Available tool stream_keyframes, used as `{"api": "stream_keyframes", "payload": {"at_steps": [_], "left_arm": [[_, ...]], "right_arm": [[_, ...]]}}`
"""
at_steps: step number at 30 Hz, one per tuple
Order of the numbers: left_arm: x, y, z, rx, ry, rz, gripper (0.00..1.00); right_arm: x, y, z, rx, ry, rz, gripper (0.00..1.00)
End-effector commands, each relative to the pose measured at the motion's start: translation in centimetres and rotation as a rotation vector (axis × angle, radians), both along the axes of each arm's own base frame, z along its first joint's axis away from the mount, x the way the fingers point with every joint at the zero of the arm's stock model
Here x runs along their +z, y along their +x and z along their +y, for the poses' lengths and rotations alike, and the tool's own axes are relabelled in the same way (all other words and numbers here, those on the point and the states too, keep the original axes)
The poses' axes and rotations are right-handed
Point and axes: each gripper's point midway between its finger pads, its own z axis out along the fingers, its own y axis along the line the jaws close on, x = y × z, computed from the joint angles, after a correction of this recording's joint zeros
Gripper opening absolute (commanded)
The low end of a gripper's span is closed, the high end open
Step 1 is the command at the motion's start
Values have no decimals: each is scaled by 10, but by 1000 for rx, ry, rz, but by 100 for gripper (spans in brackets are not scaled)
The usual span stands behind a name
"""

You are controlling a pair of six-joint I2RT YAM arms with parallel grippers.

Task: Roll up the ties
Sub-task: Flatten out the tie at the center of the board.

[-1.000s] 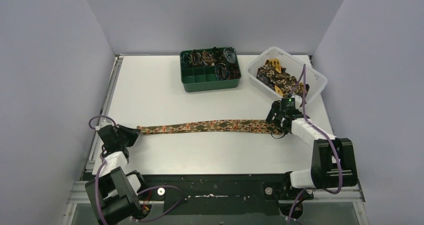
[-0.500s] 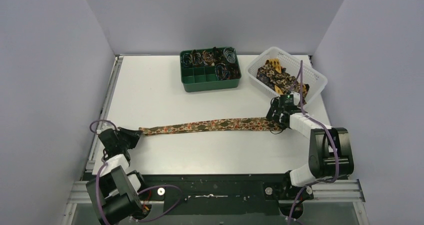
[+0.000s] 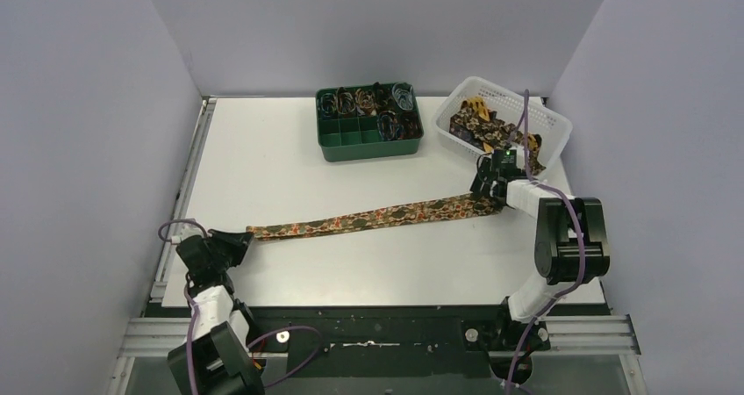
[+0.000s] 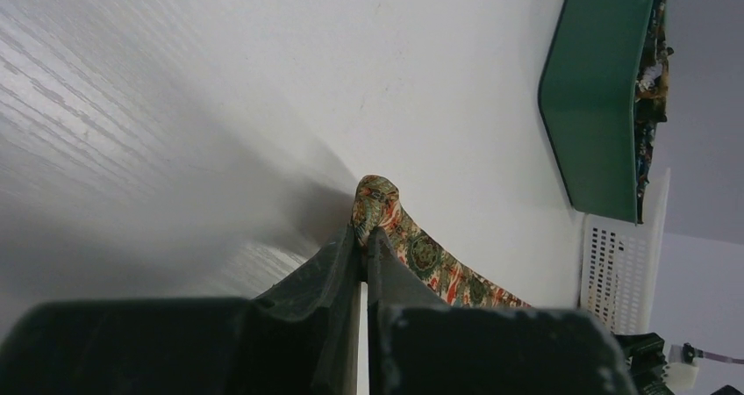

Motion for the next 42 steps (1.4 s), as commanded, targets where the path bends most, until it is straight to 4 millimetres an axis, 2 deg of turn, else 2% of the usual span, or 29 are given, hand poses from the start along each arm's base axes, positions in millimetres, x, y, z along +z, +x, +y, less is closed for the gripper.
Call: {"api": "stream_keyframes", "payload": {"at_steps": [1,4,6,9,14,18,23,25,28,33,37,42], "left_arm": [[9,-1,-8,-21,-31,-26,0],[8,0,-16,-48,-49,-30,0],[8,0,-20,-68,-45,-25,0],[8,1,-15,-49,-33,-16,0],[15,7,-7,-19,-7,-33,0],[14,9,-5,-21,1,-27,0],[11,10,-5,-28,-1,-18,0],[11,11,-4,-33,5,-15,0],[10,11,-4,-40,12,-10,0],[15,15,-10,-100,24,-30,0],[19,19,-23,-159,2,-43,0],[30,34,-57,-250,2,-83,0]], "right_arm": [[19,29,-35,-50,-53,-82,74],[14,33,-58,-82,-68,-35,74],[20,36,-49,-39,-7,-44,73],[42,33,-6,127,98,-106,76],[67,13,59,253,153,-167,78],[68,2,123,389,297,-208,76],[59,-25,229,667,329,-150,72],[46,-31,249,694,274,-119,69],[28,-33,249,668,234,-53,61],[1,-44,224,602,161,20,60],[-20,-48,180,482,108,74,60],[-21,-47,124,357,118,71,61]]}}
